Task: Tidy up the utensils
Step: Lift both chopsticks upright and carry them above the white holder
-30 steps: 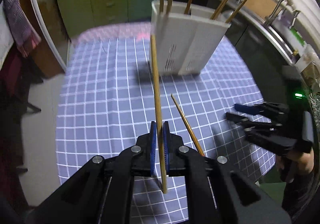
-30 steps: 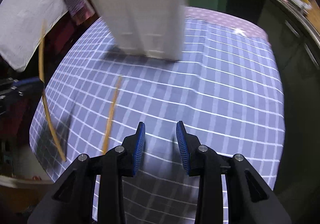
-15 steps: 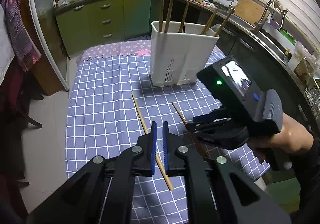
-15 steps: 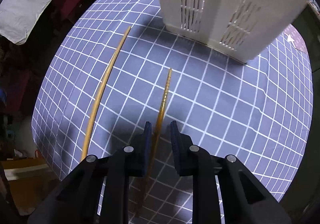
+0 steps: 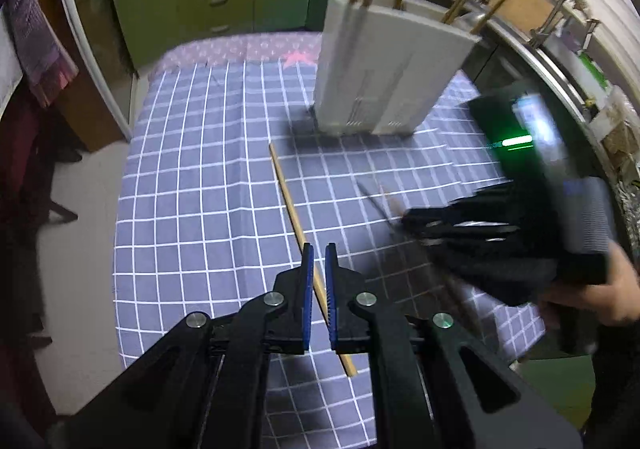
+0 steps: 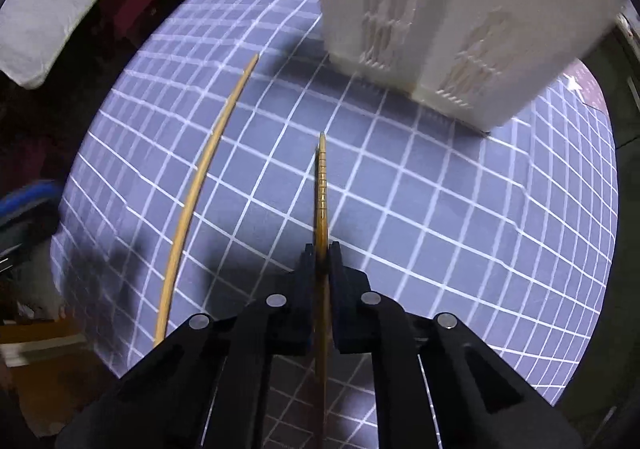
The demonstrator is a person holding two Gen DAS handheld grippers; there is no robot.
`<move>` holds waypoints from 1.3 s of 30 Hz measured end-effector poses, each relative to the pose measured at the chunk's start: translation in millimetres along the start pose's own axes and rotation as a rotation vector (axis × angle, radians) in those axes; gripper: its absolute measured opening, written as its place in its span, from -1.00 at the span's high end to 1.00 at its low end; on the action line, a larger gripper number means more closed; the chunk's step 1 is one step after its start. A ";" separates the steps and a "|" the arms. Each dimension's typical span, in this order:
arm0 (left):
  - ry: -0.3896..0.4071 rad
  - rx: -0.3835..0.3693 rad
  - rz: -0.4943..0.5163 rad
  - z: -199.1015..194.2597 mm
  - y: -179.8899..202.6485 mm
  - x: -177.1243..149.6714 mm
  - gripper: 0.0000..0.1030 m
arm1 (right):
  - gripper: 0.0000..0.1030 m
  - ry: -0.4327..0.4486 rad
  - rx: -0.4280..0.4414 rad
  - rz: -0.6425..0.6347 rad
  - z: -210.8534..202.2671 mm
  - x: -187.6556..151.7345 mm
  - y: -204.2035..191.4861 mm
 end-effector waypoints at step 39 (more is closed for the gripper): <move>-0.041 0.088 -0.071 33.1 -17.8 42.4 0.89 | 0.86 0.262 0.103 0.091 -116.7 -43.0 54.4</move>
Point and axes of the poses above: each gripper's, at about its wrist camera, not at the fingertips, and z roughly the way its jaws point, y to its right, x to its top, the point moved 8 cm from there along z, roughly the way its jaws point, and after that the axes turned 3 degrees about y, right-handed, at the moved point
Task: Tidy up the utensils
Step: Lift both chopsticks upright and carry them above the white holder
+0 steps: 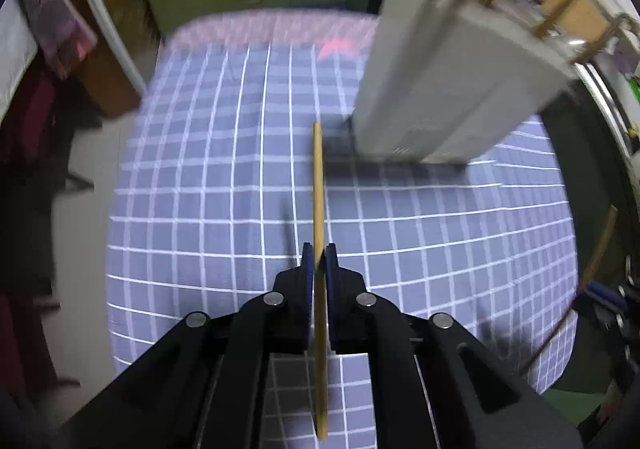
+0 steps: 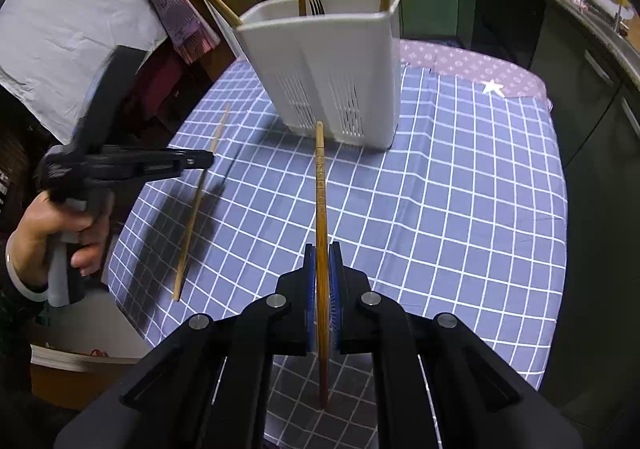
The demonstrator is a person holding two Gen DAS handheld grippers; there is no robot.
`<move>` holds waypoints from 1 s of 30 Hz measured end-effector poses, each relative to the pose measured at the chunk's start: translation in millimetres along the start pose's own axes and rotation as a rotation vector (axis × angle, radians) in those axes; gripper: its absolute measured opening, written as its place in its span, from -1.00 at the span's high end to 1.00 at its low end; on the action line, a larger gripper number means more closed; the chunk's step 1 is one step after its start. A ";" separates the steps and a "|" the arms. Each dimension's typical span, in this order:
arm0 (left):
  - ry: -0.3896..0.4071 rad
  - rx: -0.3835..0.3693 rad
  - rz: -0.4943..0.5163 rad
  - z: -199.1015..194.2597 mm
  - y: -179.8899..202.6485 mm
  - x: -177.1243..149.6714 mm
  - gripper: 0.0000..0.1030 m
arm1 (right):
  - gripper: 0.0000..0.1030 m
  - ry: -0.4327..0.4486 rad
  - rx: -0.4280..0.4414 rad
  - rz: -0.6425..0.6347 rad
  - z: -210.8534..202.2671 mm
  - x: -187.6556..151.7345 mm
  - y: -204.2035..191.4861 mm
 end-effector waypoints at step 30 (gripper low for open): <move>0.305 -0.098 0.185 -118.9 35.9 -34.3 0.89 | 0.86 0.144 -0.022 -0.021 -59.5 -17.7 -8.8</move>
Point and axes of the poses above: each gripper's, at about its wrist camera, not at the fingertips, and z roughly the way its jaws point, y to its right, x to its top, the point moved 8 cm from there along z, roughly the way its jaws point, and after that the axes turned 3 degrees about y, right-handed, at the moved point
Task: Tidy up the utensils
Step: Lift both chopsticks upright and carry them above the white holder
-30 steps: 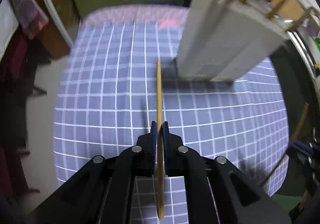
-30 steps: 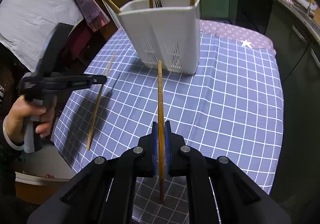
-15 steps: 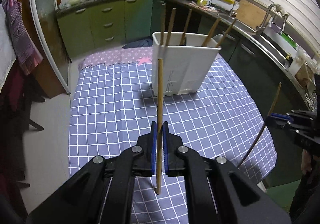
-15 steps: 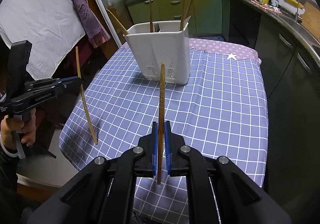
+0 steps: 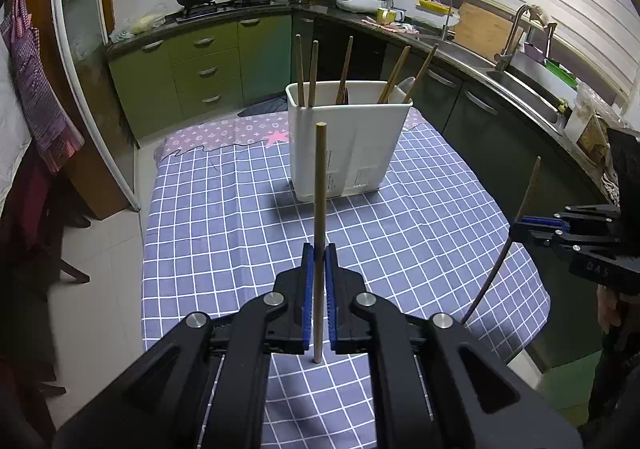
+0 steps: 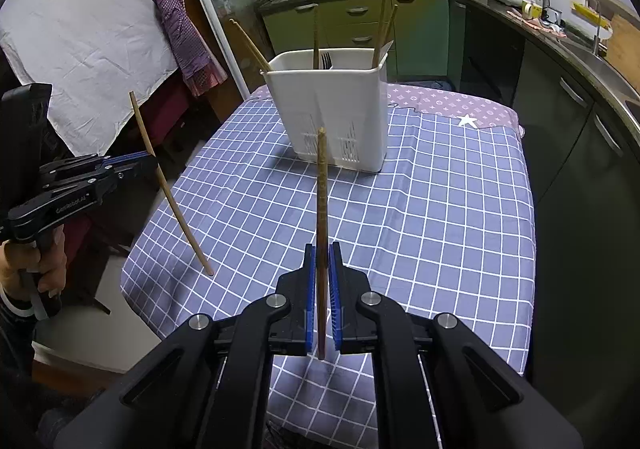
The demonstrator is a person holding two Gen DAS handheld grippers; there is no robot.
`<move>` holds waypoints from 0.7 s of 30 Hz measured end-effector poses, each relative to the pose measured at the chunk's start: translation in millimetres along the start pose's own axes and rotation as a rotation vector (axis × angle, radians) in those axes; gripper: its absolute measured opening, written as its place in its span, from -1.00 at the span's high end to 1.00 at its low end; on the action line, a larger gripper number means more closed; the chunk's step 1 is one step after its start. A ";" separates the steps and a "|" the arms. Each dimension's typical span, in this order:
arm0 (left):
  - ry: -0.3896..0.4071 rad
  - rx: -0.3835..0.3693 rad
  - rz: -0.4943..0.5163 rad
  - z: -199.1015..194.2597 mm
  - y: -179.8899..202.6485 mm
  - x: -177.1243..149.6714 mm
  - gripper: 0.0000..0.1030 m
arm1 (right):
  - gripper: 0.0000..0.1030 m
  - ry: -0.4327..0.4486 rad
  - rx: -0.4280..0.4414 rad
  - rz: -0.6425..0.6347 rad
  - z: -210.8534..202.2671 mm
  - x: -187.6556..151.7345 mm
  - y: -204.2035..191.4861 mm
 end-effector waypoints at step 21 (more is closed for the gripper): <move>0.060 -0.037 0.049 -17.0 22.9 58.7 0.89 | 0.86 0.106 -0.005 -0.059 -31.5 79.0 -21.4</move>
Point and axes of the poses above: each gripper's, at about its wrist camera, not at the fingertips, and z roughly the way its jaws point, y to its right, x to its top, the point moved 8 cm from there along z, roughly the way its jaws point, and after that the axes turned 3 degrees about y, right-handed, at the moved point
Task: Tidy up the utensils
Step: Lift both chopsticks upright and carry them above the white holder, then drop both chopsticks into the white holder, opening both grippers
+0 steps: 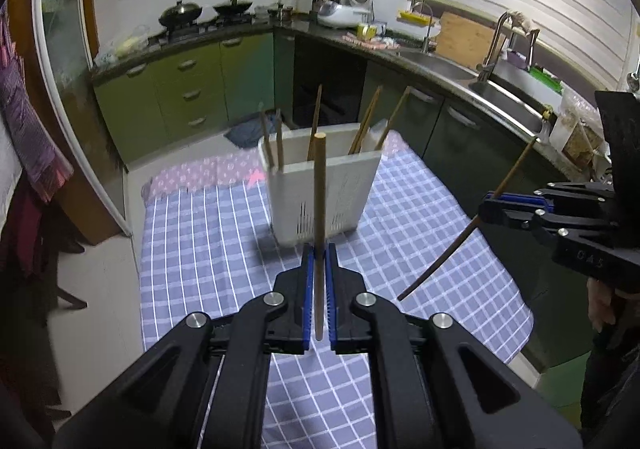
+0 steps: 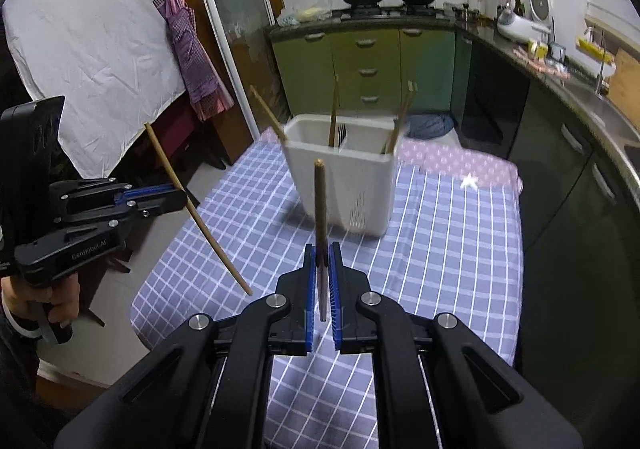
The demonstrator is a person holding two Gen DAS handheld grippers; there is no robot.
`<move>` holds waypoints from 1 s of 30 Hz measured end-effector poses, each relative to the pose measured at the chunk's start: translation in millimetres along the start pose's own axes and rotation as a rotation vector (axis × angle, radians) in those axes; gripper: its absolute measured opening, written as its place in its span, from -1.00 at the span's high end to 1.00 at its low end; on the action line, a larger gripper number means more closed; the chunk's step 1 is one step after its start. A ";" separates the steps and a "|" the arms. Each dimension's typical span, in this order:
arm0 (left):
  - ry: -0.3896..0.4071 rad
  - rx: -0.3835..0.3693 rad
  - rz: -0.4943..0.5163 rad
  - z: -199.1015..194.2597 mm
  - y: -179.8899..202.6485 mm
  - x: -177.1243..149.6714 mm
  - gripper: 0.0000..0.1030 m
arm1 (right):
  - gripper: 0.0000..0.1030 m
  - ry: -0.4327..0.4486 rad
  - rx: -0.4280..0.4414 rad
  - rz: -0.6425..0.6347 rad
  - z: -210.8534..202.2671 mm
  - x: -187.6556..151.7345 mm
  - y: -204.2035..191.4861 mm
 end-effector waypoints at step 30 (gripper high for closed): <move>0.216 0.088 -0.021 58.5 -14.2 146.0 0.89 | 0.86 0.143 -0.077 0.070 60.8 176.0 56.3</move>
Point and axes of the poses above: each gripper's, at about its wrist camera, not at the fingertips, and z roughly the way its jaws point, y to its right, x to its top, the point moved 8 cm from there along z, roughly the way its jaws point, and after that the axes turned 3 degrees about y, right-handed, at the moved point
